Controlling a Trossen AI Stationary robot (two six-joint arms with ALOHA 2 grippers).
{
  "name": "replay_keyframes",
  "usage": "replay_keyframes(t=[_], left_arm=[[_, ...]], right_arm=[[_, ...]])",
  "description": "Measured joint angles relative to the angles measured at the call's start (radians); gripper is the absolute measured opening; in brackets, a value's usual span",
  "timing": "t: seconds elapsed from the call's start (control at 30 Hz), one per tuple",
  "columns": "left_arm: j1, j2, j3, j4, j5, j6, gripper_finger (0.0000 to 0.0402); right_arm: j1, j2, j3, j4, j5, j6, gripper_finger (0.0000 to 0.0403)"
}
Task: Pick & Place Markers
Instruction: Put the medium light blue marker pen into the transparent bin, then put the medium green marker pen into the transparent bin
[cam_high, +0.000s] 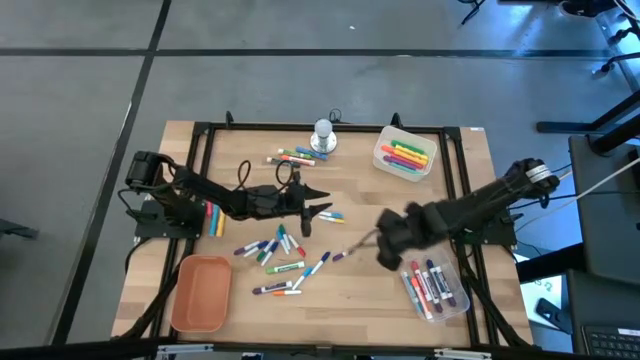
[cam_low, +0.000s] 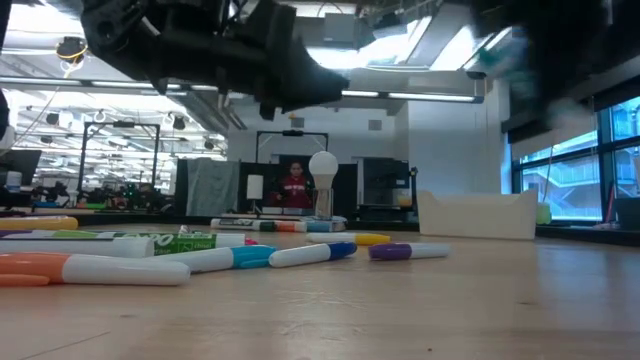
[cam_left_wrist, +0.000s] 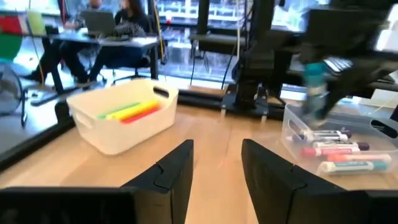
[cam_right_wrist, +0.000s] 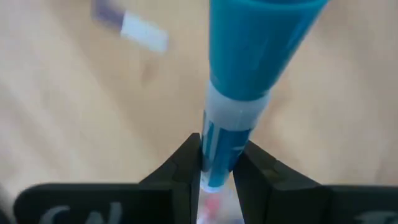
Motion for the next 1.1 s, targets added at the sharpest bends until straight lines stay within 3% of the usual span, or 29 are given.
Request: replay_keyframes(t=[0.13, 0.3, 0.6, 0.83, 1.1], left_arm=[[0.007, 0.0, 0.0, -0.023, 0.004, -0.019, 0.0133], [0.002, 0.0, 0.0, -0.024, 0.032, 0.005, 0.0133], [0.01, 0.0, 0.0, -0.094, 0.05, -0.007, 0.0128], [0.065, 0.0, 0.0, -0.168, 0.041, 0.039, 0.0127], [0.244, -0.006, 0.0, -0.43, -0.065, 0.031, 0.0124]], right_arm=[[0.115, 0.0, -0.016, -0.048, -0.176, 0.174, 0.0073], [0.23, 0.001, -0.095, -0.044, -0.289, 0.379, 0.0073], [0.328, 0.002, -0.208, 0.07, -0.438, 0.592, 0.0157], [0.329, 0.001, -0.18, 0.108, -0.365, 0.517, 0.018], [0.326, 0.001, -0.107, 0.174, -0.069, 0.387, 0.0181]])
